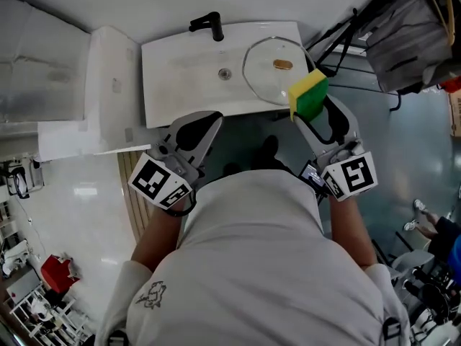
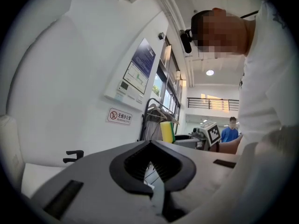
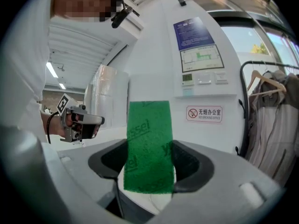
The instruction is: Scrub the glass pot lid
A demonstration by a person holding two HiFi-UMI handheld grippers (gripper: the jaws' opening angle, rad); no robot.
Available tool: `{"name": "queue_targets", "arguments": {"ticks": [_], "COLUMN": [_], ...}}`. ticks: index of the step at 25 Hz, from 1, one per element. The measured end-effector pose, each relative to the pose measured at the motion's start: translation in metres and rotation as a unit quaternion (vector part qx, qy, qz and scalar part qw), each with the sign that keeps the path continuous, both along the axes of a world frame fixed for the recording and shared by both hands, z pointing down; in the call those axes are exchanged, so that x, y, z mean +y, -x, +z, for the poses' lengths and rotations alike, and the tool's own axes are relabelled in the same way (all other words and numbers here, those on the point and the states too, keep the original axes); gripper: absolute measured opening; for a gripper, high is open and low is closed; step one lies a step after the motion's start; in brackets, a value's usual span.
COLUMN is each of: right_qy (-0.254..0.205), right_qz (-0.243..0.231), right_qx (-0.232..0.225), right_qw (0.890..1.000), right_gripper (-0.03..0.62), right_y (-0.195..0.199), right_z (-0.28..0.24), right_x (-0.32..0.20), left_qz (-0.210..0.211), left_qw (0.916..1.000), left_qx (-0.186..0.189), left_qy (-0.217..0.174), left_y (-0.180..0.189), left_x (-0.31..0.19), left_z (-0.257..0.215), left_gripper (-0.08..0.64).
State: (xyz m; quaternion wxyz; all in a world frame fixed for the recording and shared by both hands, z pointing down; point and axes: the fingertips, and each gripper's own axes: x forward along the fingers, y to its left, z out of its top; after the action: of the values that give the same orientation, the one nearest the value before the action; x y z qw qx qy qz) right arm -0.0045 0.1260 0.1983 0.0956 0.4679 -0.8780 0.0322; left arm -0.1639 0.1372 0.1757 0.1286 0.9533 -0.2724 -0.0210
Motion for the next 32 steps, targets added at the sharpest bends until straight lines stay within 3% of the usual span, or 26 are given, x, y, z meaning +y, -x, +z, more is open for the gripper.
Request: {"name": "queue_targets", "arguments": {"ticks": [6,14,20,32], "right_qy": [0.003,-0.002,-0.011,-0.006], "right_qz": [0.014,0.004,-0.027,-0.073], "right_qx": [0.019,0.041,0.037,0.012], "right_qw": [1.0,0.999,0.999,0.997], "right_gripper": [0.291,0.291,0.29,0.288], "right_y": [0.035,0.024,-0.01,-0.093], "right_z": [0.002,-0.008,-0.005,0.001], "right_x": [0.057,0.116,0.156,0.25], "left_qz": [0.022,0.029,-0.002,-0.034], "left_qw": [0.9996,0.9987,0.9992,0.9993], "left_qx": [0.018,0.038,0.028,0.003], "left_qy": [0.001,-0.015,-0.03,-0.015], "left_y": [0.03,0.022,-0.011,-0.114], "left_x": [0.044,0.096,0.137,0.233], "left_z": [0.005,-0.01,-0.016,-0.009], "left_gripper": [-0.002,-0.002,-0.002,-0.002]}}
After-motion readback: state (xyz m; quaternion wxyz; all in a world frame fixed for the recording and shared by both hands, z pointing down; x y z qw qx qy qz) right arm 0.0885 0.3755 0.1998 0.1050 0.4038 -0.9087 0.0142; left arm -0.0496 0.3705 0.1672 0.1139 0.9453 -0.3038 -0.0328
